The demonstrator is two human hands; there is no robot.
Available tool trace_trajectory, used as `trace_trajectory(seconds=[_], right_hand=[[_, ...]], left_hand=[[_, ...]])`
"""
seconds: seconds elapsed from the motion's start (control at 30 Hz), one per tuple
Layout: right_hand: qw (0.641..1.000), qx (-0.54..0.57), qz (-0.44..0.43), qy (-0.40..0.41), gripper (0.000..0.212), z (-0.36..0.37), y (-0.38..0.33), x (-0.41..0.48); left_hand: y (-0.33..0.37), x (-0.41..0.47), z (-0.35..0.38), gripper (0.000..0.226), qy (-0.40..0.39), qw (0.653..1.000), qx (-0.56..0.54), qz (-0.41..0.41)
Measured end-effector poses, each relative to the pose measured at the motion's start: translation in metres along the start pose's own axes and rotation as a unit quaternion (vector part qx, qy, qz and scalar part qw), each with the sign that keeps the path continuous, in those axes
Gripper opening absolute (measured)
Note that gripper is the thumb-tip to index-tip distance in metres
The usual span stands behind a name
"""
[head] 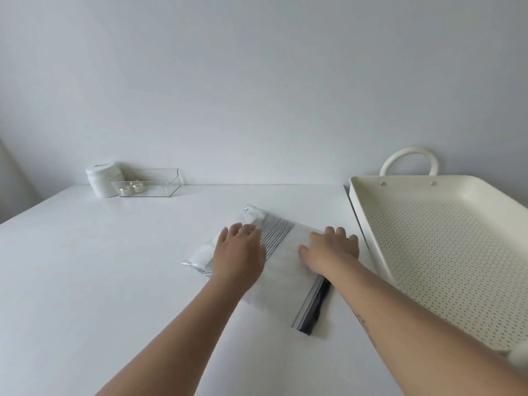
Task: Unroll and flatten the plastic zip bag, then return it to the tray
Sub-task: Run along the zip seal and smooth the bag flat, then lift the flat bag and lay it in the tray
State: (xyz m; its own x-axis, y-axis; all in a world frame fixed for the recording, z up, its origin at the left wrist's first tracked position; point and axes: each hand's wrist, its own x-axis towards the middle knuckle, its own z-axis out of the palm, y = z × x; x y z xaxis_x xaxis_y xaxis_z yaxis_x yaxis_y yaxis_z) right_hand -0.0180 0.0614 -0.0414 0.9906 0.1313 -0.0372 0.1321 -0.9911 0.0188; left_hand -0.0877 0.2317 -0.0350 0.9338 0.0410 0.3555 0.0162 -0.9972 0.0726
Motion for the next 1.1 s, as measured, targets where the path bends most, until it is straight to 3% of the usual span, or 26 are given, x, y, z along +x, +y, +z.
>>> trace_trajectory(seconds=[0.07,0.17,0.3,0.5,0.6,0.7,0.8,0.93,1.1], right_hand=[[1.000,-0.003,0.015,0.001,0.058,-0.004,0.003,-0.010],[1.000,-0.006,0.024,0.001,0.059,-0.007,0.006,-0.025],[1.000,-0.016,0.001,0.008,0.056,-0.006,0.012,-0.045],[0.988,0.034,-0.129,0.079,0.043,0.014,0.022,-0.081],[0.962,0.098,-0.233,0.108,0.030,0.023,0.023,-0.094],[0.956,0.155,-0.246,0.044,0.039,0.020,0.023,-0.100],[0.955,0.155,-0.254,0.019,0.044,0.013,0.026,-0.098],[0.951,0.145,-0.268,0.042,0.028,0.007,0.026,-0.099],[0.950,0.080,-0.282,0.104,0.024,0.010,0.023,-0.103]], left_hand=[[0.026,-0.022,-0.002,0.037,-0.047,0.995,-0.074,-0.047],[0.047,-0.047,0.000,0.039,-0.133,0.984,-0.076,-0.095],[0.040,-0.054,0.003,0.043,-0.158,0.983,-0.060,-0.075],[0.007,-0.034,0.006,0.058,-0.235,0.972,-0.029,-0.011],[0.003,-0.031,0.002,0.054,-0.171,0.985,-0.013,0.014],[0.009,-0.044,0.002,0.051,-0.069,0.994,-0.083,0.031],[0.017,-0.061,0.004,0.058,-0.096,0.983,-0.151,0.047],[0.017,-0.072,-0.005,0.045,-0.098,0.982,-0.138,0.088],[0.019,-0.077,-0.021,0.030,-0.074,0.989,-0.020,0.127]])
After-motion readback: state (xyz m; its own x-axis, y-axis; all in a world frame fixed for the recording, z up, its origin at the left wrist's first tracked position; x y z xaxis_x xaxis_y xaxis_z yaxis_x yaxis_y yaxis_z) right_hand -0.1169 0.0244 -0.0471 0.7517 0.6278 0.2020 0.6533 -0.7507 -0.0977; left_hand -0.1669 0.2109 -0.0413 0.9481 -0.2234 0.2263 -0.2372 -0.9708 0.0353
